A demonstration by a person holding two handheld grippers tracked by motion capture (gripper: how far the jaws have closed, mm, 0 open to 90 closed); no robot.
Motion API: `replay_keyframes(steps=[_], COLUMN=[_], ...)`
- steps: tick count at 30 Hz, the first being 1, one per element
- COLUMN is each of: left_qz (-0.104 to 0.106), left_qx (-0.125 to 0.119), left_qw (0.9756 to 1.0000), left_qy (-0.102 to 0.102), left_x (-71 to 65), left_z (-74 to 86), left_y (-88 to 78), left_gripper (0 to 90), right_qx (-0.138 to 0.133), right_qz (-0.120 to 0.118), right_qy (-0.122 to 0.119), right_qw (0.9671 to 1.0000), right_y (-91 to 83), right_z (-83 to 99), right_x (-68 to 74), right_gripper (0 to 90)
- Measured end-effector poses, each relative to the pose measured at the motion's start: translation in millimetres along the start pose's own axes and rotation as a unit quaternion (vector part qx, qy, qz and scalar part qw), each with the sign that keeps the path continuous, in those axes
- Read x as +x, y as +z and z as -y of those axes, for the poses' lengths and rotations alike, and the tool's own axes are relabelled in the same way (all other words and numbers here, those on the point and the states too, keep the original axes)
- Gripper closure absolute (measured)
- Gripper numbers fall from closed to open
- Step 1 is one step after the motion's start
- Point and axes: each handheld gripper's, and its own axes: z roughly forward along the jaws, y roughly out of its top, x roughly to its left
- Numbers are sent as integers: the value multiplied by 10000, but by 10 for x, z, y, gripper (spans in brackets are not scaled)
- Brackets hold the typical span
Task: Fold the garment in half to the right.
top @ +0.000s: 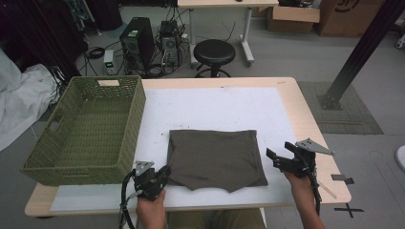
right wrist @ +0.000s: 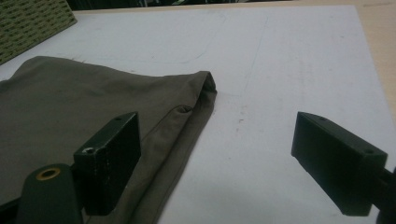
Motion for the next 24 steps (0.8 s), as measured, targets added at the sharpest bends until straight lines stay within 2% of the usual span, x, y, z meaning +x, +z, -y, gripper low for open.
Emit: replay_keyframes(steps=[5, 8, 12, 16, 21, 24], left_qz=[56, 35, -20, -49, -54, -66], left_qx=[-69, -74, -140, -194, -212, -217], left_qw=[9999, 9999, 9999, 9998, 9998, 9997], left_qy=[-74, -74, 11, 22, -1, -15], left_x=[3, -11, -43, -53, -52, -52], left_z=[38, 46, 63, 69, 64, 62], left_y=[-4, -3, -8, -12, -9, -4], left_gripper=[828, 825, 824, 825, 824, 823], right_qx=[57, 13, 26, 81, 87, 145], right_qz=[-343, -610, -1060, -1380, -1597, -1698], right_qy=[-181, -275, -491, -686, -774, -923], right_qw=[9992, 9978, 9932, 9880, 9841, 9810], right_y=[171, 351, 663, 951, 1235, 1416], right_z=[-124, -268, -492, -647, -793, -883], right_x=[101, 222, 449, 701, 942, 1082], right_gripper=[206, 188, 193, 201, 217, 225])
